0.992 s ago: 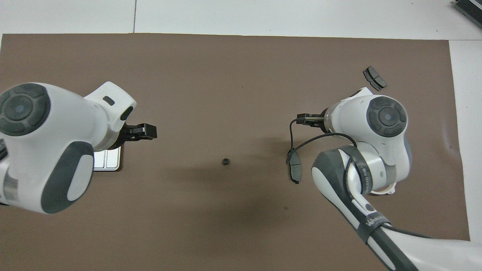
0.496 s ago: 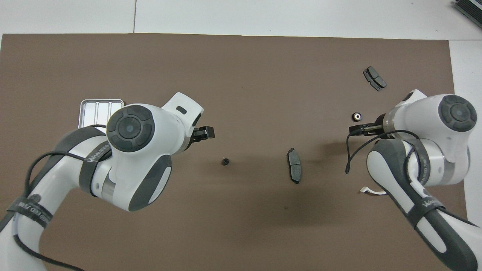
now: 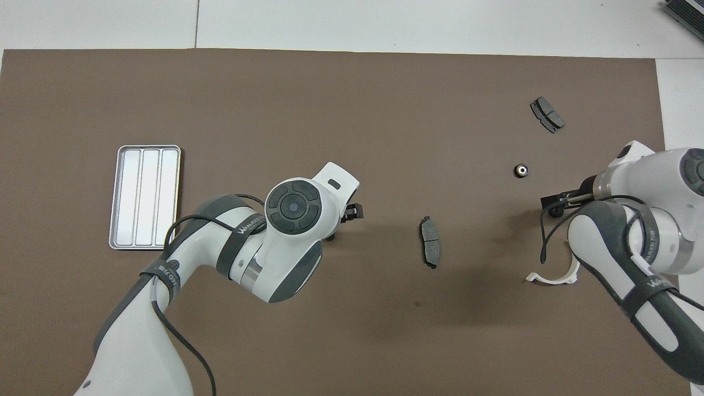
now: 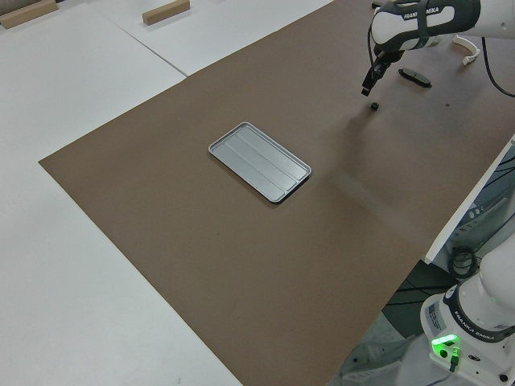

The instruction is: Pick bearing gear from pile to tray

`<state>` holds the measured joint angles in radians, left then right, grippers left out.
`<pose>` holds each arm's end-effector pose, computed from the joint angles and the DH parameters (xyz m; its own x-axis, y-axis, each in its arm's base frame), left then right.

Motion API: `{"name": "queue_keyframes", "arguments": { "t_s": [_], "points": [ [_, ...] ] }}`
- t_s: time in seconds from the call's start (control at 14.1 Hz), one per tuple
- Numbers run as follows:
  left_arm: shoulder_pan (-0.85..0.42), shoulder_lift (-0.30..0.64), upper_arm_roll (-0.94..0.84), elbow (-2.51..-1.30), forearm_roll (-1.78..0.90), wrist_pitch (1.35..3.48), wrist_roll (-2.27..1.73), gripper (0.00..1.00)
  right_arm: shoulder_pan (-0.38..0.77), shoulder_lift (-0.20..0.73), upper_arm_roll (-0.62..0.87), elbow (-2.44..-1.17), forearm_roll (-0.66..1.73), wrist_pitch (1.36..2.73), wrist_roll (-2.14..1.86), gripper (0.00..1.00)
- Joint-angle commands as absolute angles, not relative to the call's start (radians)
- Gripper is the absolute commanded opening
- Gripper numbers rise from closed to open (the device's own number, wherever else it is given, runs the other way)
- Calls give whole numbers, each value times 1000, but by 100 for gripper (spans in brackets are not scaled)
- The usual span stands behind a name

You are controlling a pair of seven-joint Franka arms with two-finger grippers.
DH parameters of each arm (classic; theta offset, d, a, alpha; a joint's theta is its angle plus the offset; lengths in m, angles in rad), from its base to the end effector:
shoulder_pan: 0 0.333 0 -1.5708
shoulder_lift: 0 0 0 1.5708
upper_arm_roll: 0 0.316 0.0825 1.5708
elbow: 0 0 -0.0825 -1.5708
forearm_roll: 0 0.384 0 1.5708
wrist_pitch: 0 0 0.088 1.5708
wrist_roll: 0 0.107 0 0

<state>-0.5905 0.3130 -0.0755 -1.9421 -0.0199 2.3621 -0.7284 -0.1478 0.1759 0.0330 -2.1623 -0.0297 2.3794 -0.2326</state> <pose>0.4922 -0.3842 0.3330 0.9951 0.0832 0.0542 0.0775 -0.9919 0.1002 0.5587 -0.0649 0.3192 0.9897 0.1381 0.0365 0.1373 -0.9902 0.0247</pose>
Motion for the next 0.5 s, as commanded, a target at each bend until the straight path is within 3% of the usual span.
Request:
{"name": "queue_keyframes", "arguments": {
  "t_s": [0.0, 0.21, 0.43],
  "points": [
    [-617, 339, -60, -1950, -17, 2393, -733, 100, -161, 196, 48, -2189, -18, 2439, -258, 100],
    [-621, 336, -60, -1989, -17, 2430, -727, 100, -163, 201, 48, -2235, -17, 2505, -256, 100],
    [-632, 330, -61, -2025, -17, 2448, -726, 100, -163, 207, 48, -2235, -12, 2500, -253, 81]
  ]
}}
